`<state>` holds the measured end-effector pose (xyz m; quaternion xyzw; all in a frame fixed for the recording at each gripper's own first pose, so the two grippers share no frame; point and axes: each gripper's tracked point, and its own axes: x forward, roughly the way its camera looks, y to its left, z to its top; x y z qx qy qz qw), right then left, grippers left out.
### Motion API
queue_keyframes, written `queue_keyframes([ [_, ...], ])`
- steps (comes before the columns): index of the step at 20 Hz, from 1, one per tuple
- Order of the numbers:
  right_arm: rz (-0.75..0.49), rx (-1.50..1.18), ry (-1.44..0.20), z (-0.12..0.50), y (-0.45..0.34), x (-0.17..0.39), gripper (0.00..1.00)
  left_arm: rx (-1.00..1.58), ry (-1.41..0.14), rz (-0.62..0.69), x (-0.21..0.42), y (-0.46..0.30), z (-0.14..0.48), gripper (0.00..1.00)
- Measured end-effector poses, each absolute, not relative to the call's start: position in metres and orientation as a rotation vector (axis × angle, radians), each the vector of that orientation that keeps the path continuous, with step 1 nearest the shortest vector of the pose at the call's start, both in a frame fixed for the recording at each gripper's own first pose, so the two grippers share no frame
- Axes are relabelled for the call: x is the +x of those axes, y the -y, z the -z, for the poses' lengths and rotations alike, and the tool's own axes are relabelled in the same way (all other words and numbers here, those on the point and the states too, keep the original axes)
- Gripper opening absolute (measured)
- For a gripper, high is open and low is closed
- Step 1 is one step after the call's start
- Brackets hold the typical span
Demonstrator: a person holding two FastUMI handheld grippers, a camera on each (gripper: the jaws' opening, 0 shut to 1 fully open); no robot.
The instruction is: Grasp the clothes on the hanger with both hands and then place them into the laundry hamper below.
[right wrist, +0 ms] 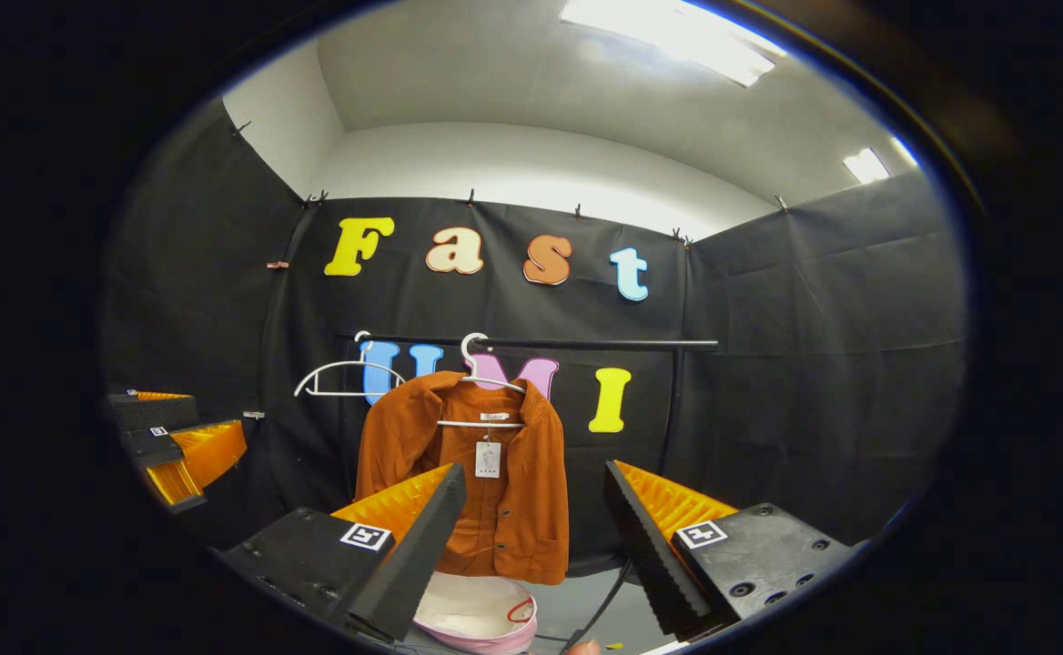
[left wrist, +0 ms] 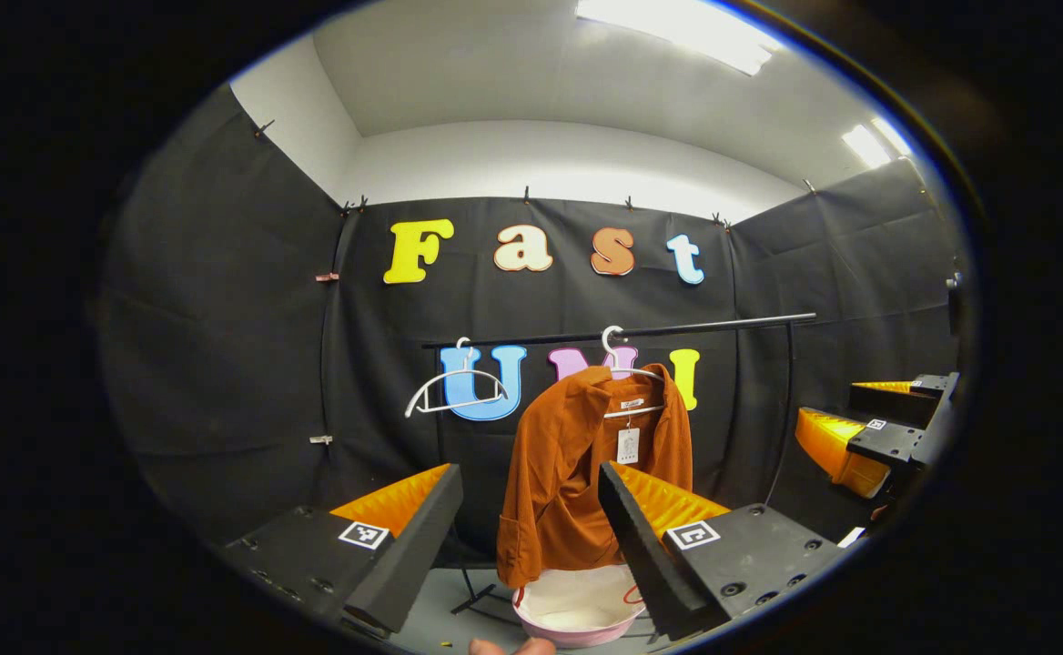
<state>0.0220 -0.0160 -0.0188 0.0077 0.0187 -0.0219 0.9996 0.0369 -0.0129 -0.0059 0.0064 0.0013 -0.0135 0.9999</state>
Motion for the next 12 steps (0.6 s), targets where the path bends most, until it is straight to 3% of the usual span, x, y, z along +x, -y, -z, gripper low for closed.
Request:
queue_keyframes([
  [12, -0.021, 0.041, -0.058, 0.061, 0.046, 0.152, 0.98, 0.057, 0.014, 0.023, 0.201, 0.086, 0.024, 0.95],
])
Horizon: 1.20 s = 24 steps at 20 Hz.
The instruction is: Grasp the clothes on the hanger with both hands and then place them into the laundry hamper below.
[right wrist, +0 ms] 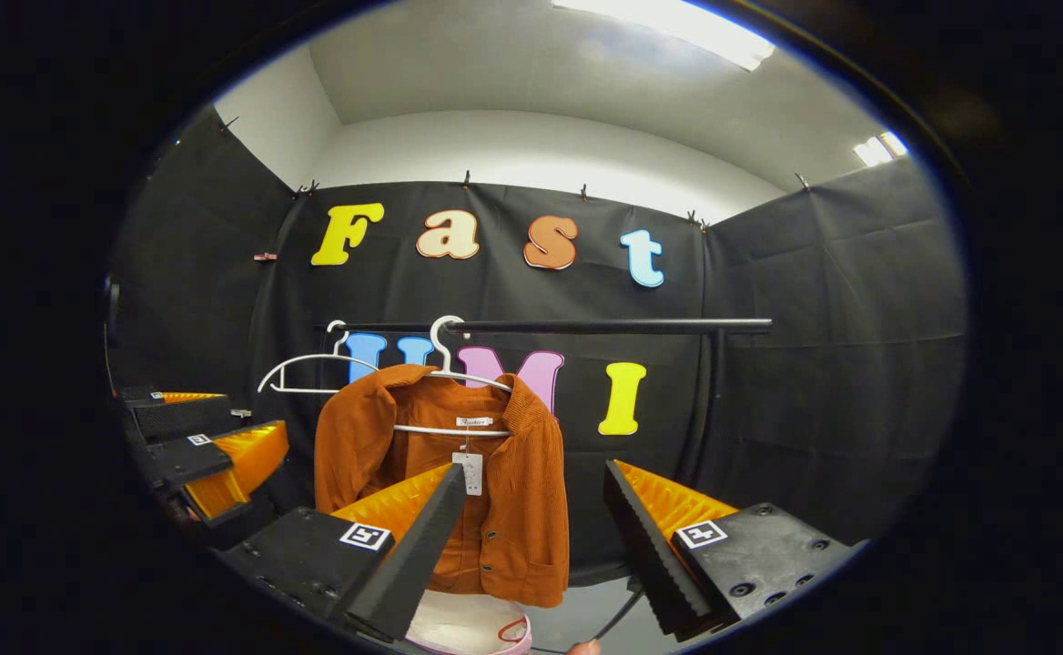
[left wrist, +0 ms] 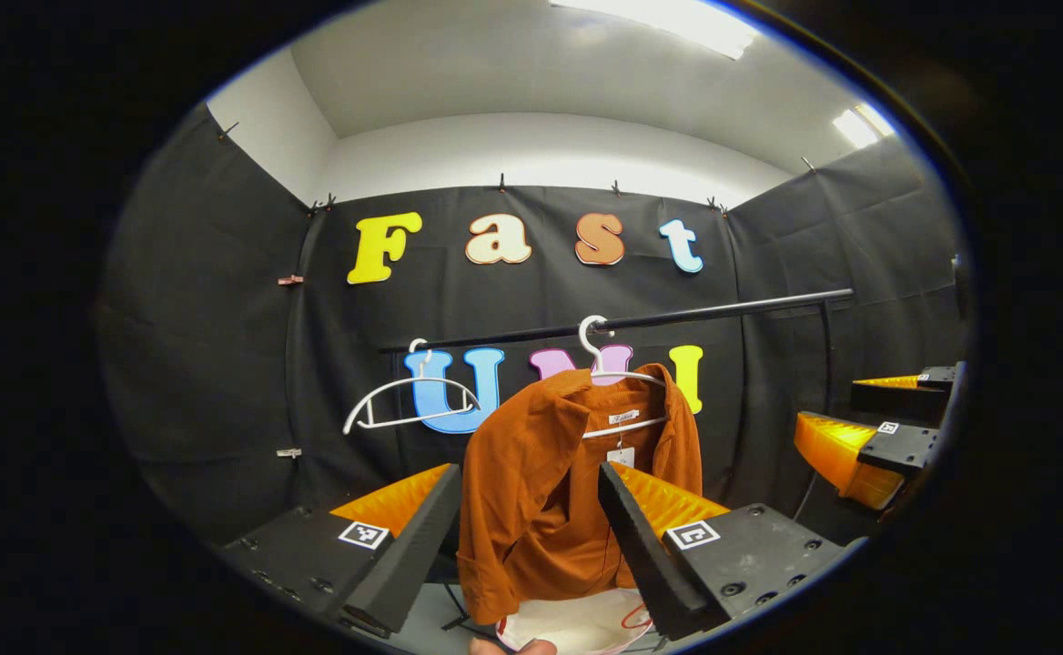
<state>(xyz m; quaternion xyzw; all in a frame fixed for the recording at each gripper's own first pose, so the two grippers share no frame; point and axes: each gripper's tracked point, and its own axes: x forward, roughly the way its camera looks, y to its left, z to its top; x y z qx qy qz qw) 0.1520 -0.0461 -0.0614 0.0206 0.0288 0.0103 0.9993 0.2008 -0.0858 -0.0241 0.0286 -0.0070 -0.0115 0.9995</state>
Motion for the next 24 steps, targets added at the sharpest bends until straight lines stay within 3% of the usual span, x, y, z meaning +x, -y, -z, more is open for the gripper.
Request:
queue_keyframes([
  [4, -0.058, 0.044, -0.074, 0.083, 0.059, 0.19, 0.96, 0.069, 0.011, -0.012, 0.264, 0.098, 0.036, 0.93],
  [8, -0.095, 0.039, -0.091, 0.099, 0.067, 0.218, 0.98, 0.107, 0.01, -0.041, 0.31, 0.101, 0.053, 0.99],
  [18, -0.094, 0.046, -0.125, 0.123, 0.06, 0.257, 0.98, 0.162, -0.023, -0.15, 0.388, 0.082, 0.092, 0.94],
  [20, -0.09, 0.044, -0.118, 0.123, 0.057, 0.264, 0.98, 0.152, -0.024, -0.156, 0.397, 0.076, 0.091, 0.84],
  [24, -0.088, 0.045, -0.096, 0.125, 0.048, 0.281, 0.98, 0.1, -0.041, -0.106, 0.405, 0.07, 0.09, 0.21],
])
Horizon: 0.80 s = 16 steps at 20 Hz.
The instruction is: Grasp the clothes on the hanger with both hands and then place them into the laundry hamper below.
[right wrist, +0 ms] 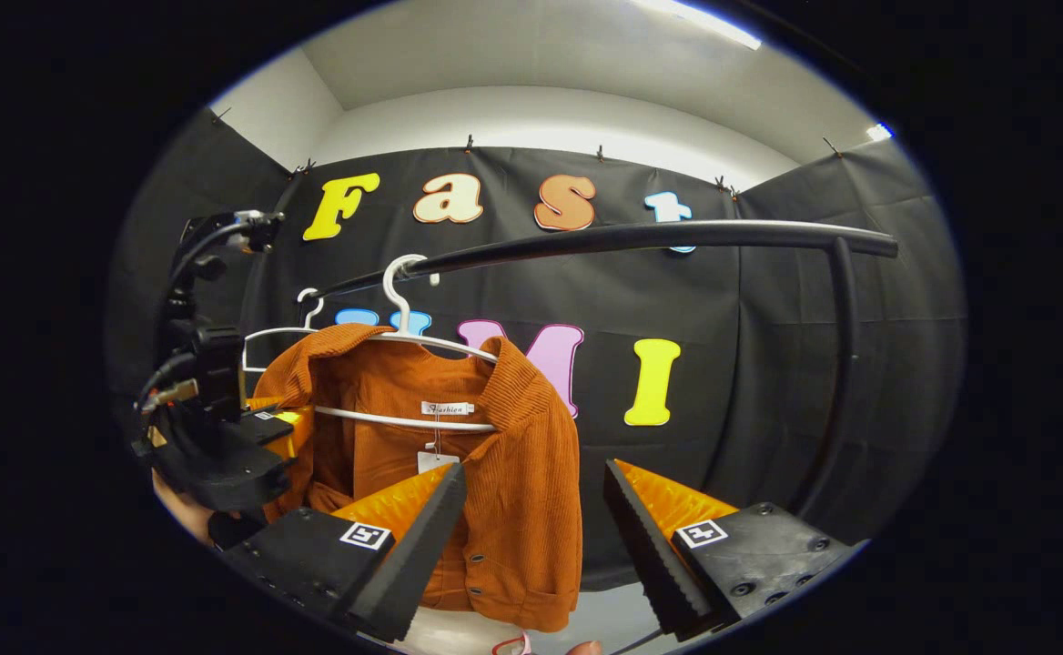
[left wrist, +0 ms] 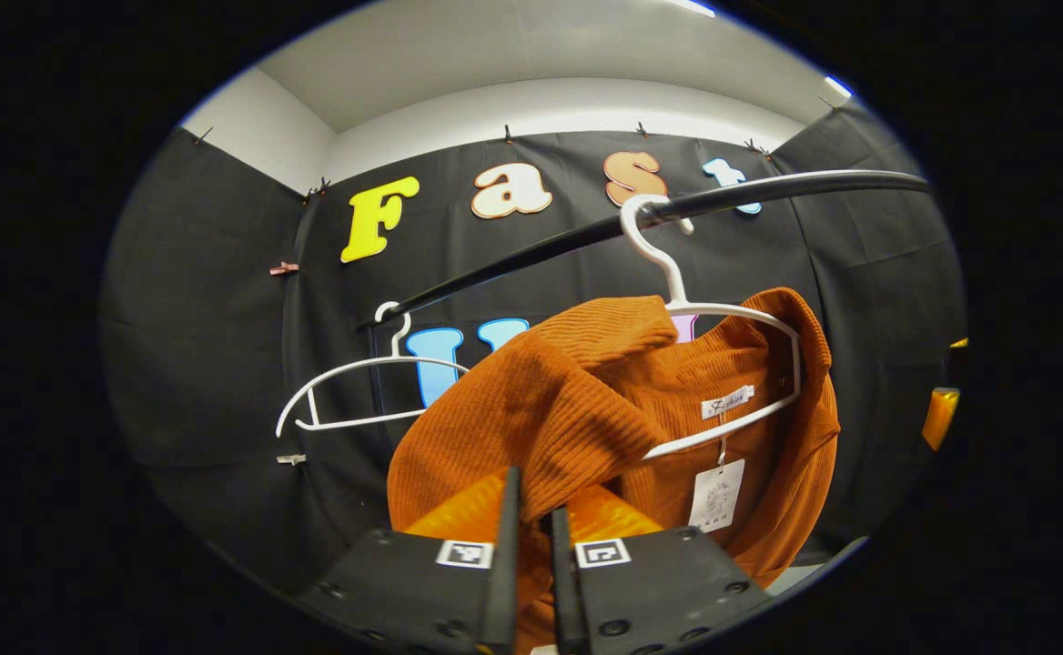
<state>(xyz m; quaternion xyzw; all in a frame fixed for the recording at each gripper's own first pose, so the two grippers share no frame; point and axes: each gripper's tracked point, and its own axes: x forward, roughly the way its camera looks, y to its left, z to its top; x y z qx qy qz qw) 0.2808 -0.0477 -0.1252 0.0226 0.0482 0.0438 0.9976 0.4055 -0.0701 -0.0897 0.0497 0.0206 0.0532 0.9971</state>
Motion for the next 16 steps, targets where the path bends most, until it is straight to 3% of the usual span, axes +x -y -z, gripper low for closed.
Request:
queue_keyframes([
  [1, -0.095, 0.055, -0.094, 0.128, 0.042, 0.286, 0.98, 0.08, -0.047, -0.089, 0.406, 0.069, 0.091, 0.11],
  [4, -0.105, 0.083, -0.1, 0.137, 0.029, 0.311, 0.98, 0.074, -0.073, -0.05, 0.401, 0.067, 0.092, 0.04],
  [15, -0.071, 0.132, -0.125, 0.18, 0.0, 0.381, 0.99, 0.102, -0.072, -0.015, 0.395, 0.069, 0.09, 0.07],
  [16, -0.066, 0.149, -0.123, 0.181, 0.0, 0.386, 0.86, 0.101, -0.073, -0.015, 0.396, 0.068, 0.089, 0.05],
])
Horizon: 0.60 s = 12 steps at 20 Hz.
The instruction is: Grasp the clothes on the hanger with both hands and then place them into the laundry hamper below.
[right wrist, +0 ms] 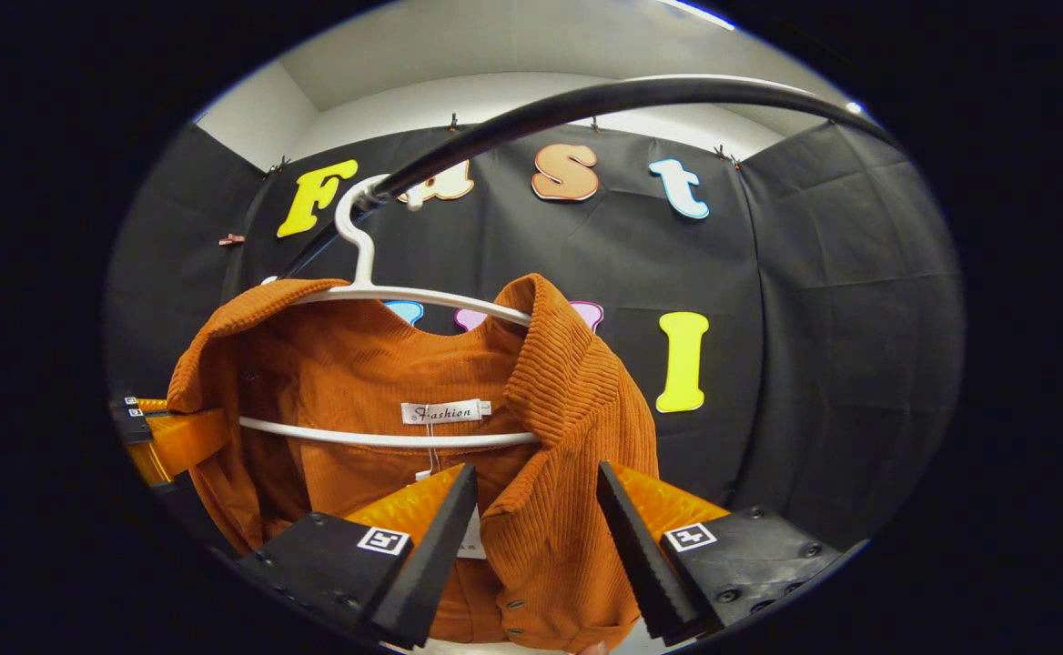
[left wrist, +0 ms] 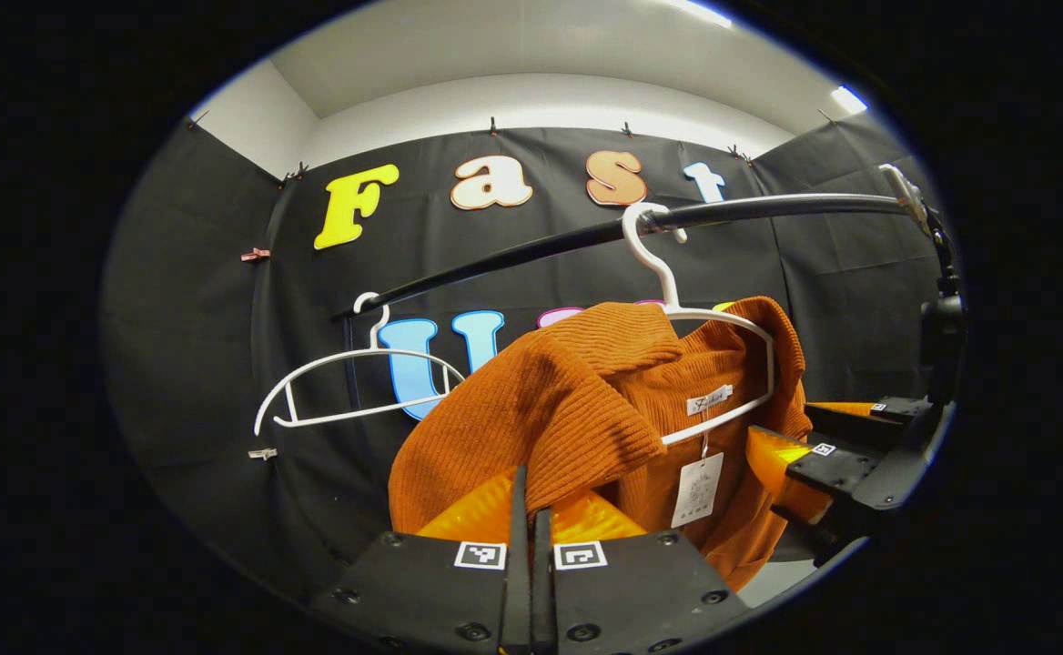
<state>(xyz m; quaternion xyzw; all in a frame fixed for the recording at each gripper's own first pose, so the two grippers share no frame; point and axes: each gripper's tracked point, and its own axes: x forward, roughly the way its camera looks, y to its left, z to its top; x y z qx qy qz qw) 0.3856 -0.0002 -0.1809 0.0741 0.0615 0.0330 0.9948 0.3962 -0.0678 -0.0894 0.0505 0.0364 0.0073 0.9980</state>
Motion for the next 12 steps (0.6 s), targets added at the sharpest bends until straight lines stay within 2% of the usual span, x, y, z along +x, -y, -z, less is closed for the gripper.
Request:
queue_keyframes([
  [1, -0.074, 0.172, -0.119, 0.183, -0.001, 0.39, 0.84, 0.102, -0.071, -0.015, 0.397, 0.067, 0.089, 0.05],
  [4, -0.093, 0.247, -0.148, 0.192, -0.004, 0.395, 0.37, 0.112, -0.07, -0.014, 0.398, 0.065, 0.088, 0.07],
  [5, -0.072, 0.248, -0.161, 0.189, 0.007, 0.389, 0.34, 0.114, -0.07, -0.015, 0.398, 0.065, 0.088, 0.07],
  [6, -0.064, 0.255, -0.178, 0.204, 0.008, 0.403, 0.2, 0.113, -0.072, -0.017, 0.398, 0.064, 0.088, 0.07],
  [7, -0.112, 0.287, -0.188, 0.202, 0.0, 0.397, 0.07, 0.11, -0.075, -0.018, 0.397, 0.064, 0.09, 0.07],
  [12, -0.29, 0.54, -0.285, 0.2, -0.021, 0.385, 0.07, 0.115, -0.065, -0.034, 0.399, 0.063, 0.084, 0.07],
])
